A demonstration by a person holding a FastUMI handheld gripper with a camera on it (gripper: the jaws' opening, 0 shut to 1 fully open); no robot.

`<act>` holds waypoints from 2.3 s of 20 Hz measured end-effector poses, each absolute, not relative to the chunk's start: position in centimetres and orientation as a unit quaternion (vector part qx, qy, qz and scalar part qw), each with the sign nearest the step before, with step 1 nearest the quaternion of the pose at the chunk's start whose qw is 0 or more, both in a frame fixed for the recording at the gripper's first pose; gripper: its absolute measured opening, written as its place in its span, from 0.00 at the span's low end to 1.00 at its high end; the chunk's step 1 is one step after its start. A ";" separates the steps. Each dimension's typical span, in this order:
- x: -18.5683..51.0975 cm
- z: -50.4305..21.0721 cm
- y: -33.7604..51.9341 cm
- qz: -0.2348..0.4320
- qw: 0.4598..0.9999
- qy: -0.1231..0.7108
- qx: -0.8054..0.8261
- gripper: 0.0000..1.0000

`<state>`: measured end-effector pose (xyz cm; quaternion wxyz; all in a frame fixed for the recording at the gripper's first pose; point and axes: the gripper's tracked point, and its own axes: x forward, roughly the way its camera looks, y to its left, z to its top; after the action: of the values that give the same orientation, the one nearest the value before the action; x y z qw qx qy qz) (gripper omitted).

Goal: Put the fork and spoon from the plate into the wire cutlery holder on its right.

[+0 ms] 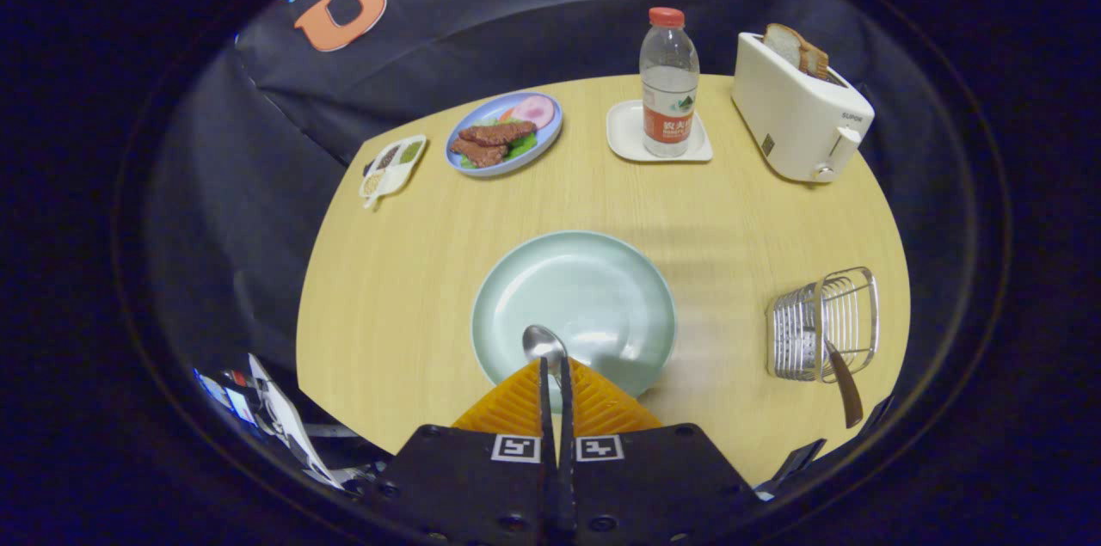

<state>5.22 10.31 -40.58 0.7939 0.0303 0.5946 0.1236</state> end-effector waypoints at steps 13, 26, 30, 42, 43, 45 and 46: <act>4.2 -47.4 9.2 0.173 0.765 0.616 -0.074 0.15; 3.8 -49.7 9.3 0.242 0.742 0.597 -0.185 0.11; 3.5 -49.1 8.9 0.237 0.743 0.605 -0.160 0.01; 3.7 -40.4 5.8 0.191 0.707 0.680 0.035 0.00; 3.7 -39.9 5.5 0.188 0.703 0.685 0.044 0.00; 3.4 -38.7 4.3 0.182 0.698 0.691 0.054 0.00; 3.2 -37.9 3.9 0.184 0.697 0.691 0.056 0.00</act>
<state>3.17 3.89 -37.91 0.6967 0.0562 0.6912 0.1836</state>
